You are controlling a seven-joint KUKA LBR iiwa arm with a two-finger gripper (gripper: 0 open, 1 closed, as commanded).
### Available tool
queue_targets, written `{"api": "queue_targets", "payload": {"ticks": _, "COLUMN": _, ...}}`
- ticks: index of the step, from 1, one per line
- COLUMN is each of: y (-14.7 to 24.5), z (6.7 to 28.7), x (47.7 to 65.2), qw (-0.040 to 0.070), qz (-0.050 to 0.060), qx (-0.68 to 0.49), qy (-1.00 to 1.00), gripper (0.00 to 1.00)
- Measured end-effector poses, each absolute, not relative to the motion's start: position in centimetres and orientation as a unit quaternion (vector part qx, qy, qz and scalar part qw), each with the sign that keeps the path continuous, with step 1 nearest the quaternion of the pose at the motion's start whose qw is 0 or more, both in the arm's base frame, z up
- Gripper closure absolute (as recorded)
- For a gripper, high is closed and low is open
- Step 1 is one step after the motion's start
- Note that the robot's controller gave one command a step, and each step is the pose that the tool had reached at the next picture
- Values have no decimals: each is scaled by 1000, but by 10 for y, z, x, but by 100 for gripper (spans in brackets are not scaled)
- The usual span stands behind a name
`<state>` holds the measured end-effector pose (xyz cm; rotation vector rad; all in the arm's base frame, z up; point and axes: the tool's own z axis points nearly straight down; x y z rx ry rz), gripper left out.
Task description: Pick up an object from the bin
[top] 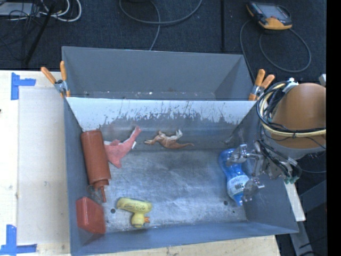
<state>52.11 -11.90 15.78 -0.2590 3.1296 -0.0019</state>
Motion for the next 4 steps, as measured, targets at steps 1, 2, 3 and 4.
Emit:
{"api": "queue_targets", "payload": {"ticks": 1, "y": -134, "z": 145, "x": 533, "qw": 1, "qz": 0, "qx": -113, "qy": 994, "gripper": 0}}
{"api": "queue_targets", "payload": {"ticks": 2, "y": -138, "z": 97, "x": 554, "qw": 6, "qz": 0, "qx": -236, "qy": 972, "gripper": 0}}
{"api": "queue_targets", "payload": {"ticks": 3, "y": -118, "z": 79, "x": 582, "qw": -2, "qz": 4, "qx": -539, "qy": 843, "gripper": 100}}
{"api": "queue_targets", "payload": {"ticks": 4, "y": -118, "z": 79, "x": 582, "qw": 0, "qz": 3, "qx": -538, "qy": 843, "gripper": 100}}
